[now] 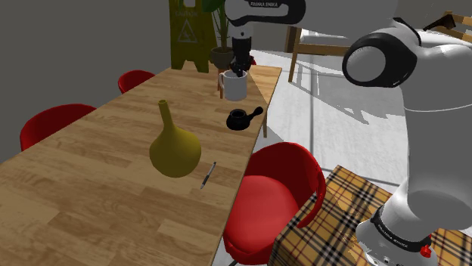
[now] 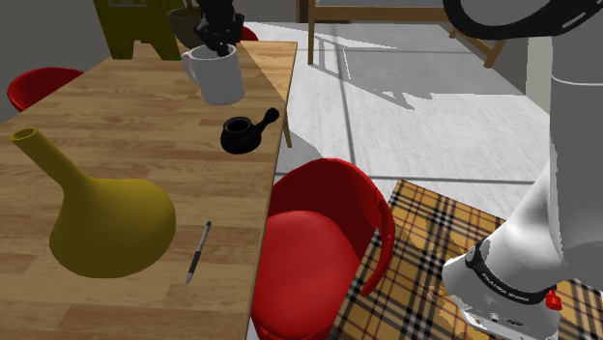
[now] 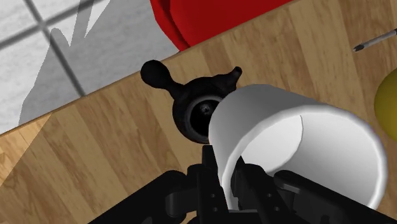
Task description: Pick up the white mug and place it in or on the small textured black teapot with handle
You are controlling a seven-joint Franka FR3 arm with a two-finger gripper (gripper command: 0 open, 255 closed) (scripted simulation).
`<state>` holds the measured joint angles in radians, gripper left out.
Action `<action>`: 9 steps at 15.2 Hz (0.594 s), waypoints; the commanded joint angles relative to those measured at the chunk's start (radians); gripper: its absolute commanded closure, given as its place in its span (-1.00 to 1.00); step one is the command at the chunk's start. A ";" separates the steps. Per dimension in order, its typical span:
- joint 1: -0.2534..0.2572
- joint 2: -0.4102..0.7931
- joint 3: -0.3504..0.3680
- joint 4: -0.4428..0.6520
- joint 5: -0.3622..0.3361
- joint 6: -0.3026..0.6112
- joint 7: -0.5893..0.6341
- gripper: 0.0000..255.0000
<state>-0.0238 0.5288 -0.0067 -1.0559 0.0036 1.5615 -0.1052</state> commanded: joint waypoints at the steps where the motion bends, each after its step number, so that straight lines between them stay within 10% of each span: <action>1: -0.030 0.008 -0.009 0.021 0.004 -0.013 -0.038 1.00; 9: -0.067 0.018 -0.019 -0.031 0.008 0.050 -0.085 1.00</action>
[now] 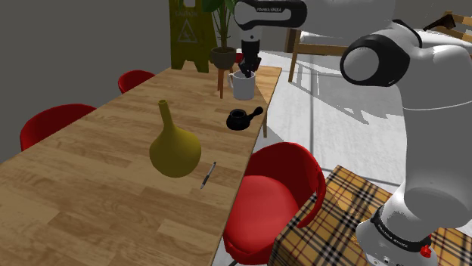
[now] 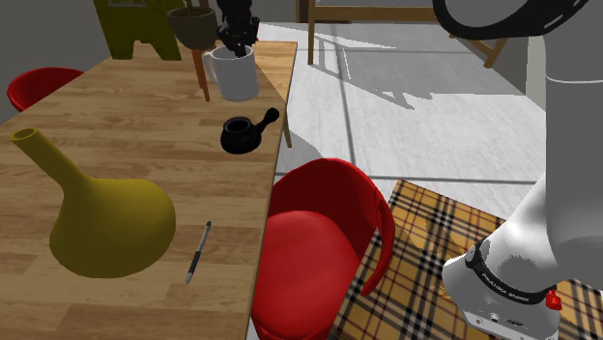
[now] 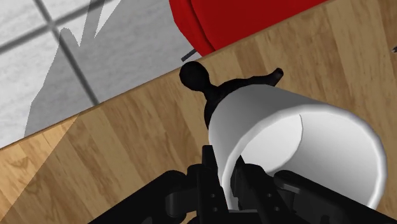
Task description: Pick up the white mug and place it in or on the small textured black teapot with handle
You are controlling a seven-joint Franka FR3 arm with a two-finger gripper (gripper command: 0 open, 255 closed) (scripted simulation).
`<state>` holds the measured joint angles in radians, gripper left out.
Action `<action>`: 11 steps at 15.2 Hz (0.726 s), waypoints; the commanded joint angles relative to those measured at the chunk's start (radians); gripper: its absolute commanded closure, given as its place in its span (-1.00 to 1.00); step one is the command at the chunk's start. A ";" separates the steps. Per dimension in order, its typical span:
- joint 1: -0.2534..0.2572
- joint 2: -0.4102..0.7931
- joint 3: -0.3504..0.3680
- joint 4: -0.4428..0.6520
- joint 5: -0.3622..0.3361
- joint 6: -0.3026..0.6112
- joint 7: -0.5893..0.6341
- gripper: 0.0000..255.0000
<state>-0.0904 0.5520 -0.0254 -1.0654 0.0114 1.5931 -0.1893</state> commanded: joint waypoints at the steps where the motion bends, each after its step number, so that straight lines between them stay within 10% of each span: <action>1: 0.000 -0.009 0.000 -0.042 0.000 0.034 -0.001 1.00; 11: 0.001 -0.023 0.000 -0.200 0.000 0.178 -0.001 1.00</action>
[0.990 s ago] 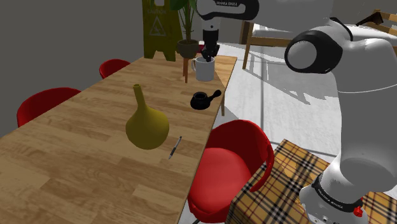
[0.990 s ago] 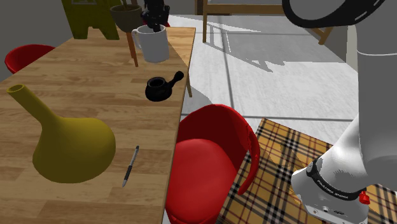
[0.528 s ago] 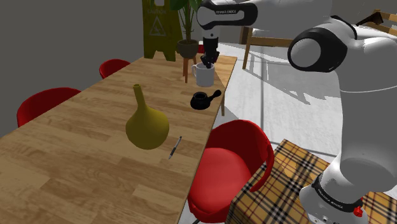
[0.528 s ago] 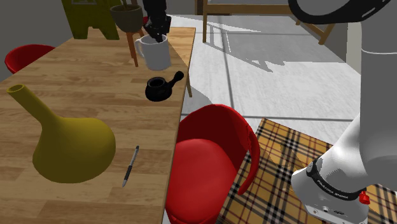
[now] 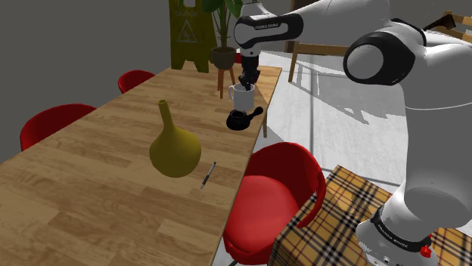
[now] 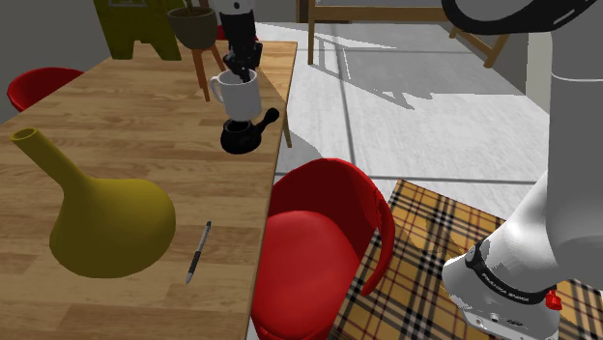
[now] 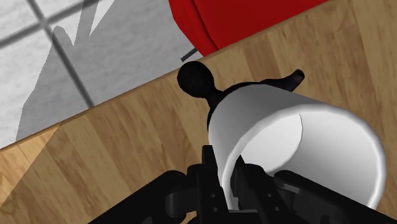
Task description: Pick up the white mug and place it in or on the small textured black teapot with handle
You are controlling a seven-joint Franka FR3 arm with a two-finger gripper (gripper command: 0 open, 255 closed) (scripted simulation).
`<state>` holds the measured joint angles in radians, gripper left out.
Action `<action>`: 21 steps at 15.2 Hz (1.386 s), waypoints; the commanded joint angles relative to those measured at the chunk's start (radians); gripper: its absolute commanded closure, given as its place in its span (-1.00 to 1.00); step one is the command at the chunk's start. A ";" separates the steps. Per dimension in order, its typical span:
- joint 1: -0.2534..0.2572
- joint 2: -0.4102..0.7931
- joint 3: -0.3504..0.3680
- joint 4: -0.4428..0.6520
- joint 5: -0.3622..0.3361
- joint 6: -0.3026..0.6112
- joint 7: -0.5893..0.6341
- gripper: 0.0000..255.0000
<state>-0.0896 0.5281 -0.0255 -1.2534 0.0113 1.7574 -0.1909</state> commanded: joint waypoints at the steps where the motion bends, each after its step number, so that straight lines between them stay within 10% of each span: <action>1: 0.000 0.000 0.000 -0.018 0.000 0.019 0.000 1.00; 8: 0.000 0.001 0.000 -0.018 0.000 0.019 0.000 1.00; 9: 0.000 0.001 0.000 -0.017 0.000 0.019 0.000 -1.00; 21: -0.001 0.018 0.000 0.137 0.000 -0.118 0.001 -1.00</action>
<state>-0.0900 0.5467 -0.0252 -1.1186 0.0116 1.6428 -0.1896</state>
